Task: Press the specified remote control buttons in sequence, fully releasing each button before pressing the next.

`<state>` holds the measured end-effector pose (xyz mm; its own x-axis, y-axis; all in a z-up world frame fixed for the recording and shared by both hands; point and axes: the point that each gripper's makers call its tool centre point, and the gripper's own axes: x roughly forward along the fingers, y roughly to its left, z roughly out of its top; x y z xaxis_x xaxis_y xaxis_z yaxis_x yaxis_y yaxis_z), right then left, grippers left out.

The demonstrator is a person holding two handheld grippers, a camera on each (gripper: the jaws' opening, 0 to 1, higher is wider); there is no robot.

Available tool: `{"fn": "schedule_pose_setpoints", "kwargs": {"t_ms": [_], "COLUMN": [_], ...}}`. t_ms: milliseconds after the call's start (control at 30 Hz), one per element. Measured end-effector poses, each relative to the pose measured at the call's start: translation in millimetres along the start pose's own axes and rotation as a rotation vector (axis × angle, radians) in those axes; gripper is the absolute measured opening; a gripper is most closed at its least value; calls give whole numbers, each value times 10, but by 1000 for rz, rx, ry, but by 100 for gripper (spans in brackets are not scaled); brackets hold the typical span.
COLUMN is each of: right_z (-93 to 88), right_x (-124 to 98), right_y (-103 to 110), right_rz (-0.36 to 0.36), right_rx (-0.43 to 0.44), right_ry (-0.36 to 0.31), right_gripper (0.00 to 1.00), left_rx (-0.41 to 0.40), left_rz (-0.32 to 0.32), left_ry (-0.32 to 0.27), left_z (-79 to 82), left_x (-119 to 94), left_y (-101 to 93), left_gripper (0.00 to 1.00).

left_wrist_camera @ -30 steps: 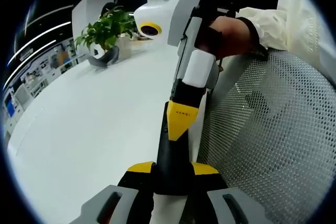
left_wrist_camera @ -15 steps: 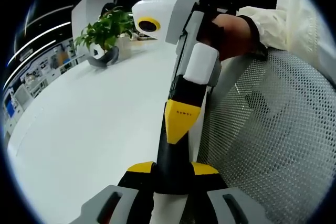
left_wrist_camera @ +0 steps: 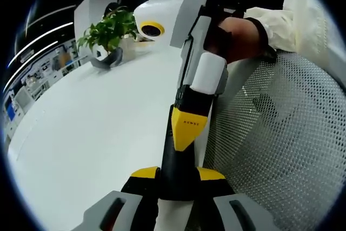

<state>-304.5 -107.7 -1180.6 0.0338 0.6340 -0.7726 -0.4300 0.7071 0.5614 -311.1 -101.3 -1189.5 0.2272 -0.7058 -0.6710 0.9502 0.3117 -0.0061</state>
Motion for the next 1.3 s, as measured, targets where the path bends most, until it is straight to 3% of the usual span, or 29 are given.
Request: {"fn": "schedule_pose_setpoints", "kwargs": {"t_ms": [267,467,767,867,967,1100,1300], "right_z": [-6,-2,42,248,385,626,769], "right_x": [13,20,-52,-192,-357,-741,-1314], "right_y": [14,-5,13,122,125,199,51], "right_rz": [-37,-56,-24,34,6,-24,-182], "right_rx": [-56,-49,-29,-11,-50,-90,-118], "right_ry": [-1,-8,-37,-174,-276,-495,-727], "right_gripper": [0,0,0,0,0,0,0], "left_rx": [-4,-5,-14,-17,-9,-7,-5], "left_rz": [4,6,12,14,11,8,7], "left_ry": [0,-1,13,18,17,13,15], "left_z": [3,2,2,4,4,5,6], "left_x": [3,4,8,8,10,14,15], "left_y": [2,1,2,0,0,4,4], "left_gripper": [25,25,25,25,25,25,25]}}
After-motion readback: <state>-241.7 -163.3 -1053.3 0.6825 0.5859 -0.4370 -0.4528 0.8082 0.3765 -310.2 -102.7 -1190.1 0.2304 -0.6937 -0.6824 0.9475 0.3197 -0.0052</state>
